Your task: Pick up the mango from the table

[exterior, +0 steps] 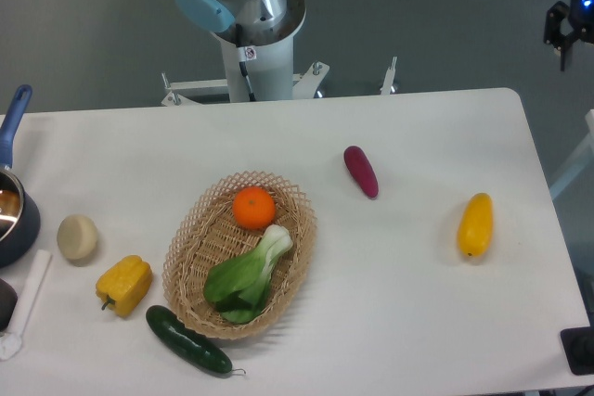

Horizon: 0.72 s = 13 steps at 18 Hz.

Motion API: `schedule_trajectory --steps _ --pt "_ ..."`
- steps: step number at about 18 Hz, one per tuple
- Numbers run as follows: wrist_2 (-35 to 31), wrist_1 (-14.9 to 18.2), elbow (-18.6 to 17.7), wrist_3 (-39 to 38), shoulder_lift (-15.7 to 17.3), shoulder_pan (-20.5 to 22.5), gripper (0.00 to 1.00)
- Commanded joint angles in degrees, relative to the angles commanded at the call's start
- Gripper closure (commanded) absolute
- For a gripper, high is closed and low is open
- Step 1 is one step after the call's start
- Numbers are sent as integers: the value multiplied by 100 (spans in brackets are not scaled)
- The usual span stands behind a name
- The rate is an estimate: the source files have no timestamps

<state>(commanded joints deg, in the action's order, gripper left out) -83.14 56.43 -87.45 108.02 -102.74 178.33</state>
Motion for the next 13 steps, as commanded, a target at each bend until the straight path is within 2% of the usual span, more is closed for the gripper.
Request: schedule_trajectory --steps 6,10,13 --pt "-26 -18 -61 0 0 -26 0" --pt "35 -26 -245 -517 -9 -79 0" --pt "53 -315 -544 -562 -9 -114 0"
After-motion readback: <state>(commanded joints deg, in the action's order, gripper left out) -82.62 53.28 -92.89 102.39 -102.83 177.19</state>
